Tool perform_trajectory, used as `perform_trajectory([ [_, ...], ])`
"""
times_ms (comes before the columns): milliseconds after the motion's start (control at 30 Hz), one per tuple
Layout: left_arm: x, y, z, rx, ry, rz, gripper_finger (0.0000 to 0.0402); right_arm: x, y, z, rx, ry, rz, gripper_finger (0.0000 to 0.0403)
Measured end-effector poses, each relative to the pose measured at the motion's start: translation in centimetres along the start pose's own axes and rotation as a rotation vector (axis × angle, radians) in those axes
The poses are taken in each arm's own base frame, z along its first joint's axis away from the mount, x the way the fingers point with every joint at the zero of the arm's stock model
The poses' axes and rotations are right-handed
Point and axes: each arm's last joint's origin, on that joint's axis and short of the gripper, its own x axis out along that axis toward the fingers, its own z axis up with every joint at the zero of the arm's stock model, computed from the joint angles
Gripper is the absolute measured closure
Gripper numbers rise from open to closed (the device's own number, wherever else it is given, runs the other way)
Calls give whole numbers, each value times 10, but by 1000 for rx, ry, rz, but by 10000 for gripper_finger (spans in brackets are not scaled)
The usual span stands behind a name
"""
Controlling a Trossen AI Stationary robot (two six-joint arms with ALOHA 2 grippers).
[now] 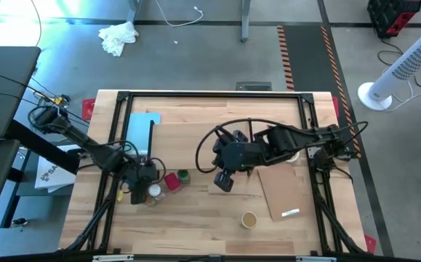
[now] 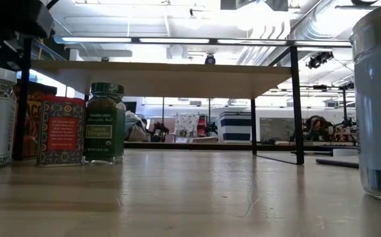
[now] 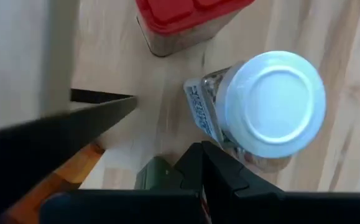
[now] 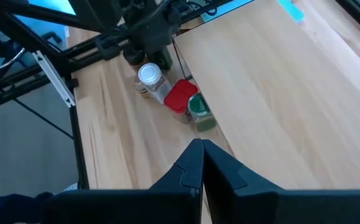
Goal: Shelf spices
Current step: Move the white seasoning bottle to the bottom right of the table
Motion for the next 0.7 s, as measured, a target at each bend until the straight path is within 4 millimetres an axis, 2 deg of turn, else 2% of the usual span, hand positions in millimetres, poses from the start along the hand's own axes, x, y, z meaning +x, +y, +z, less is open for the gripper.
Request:
perform_trajectory([
  [167,8,-2,2,2,-61,-19,401,0,0,0,1,-2,-3,403],
  [400,25,-8,5,-13,-47,-67,401,0,0,0,3,-19,-27,403],
  [700,49,-30,27,-16,-123,-201,402,0,-1,-1,-4,-9,-41,403],
])
